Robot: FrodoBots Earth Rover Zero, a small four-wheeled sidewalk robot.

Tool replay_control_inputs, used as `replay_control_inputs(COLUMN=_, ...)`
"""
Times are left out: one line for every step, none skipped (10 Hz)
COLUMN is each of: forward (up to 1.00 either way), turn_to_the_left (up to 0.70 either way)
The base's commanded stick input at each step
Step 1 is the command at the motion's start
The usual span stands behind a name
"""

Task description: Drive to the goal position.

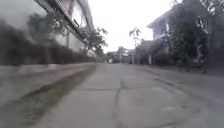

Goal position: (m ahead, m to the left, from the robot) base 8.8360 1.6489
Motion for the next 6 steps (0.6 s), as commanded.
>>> replay_control_inputs(forward=1.0, turn_to_the_left=0.0)
replay_control_inputs(forward=1.0, turn_to_the_left=0.0)
replay_control_inputs(forward=1.0, turn_to_the_left=0.0)
replay_control_inputs(forward=1.0, turn_to_the_left=0.0)
replay_control_inputs(forward=1.0, turn_to_the_left=0.0)
replay_control_inputs(forward=1.0, turn_to_the_left=0.0)
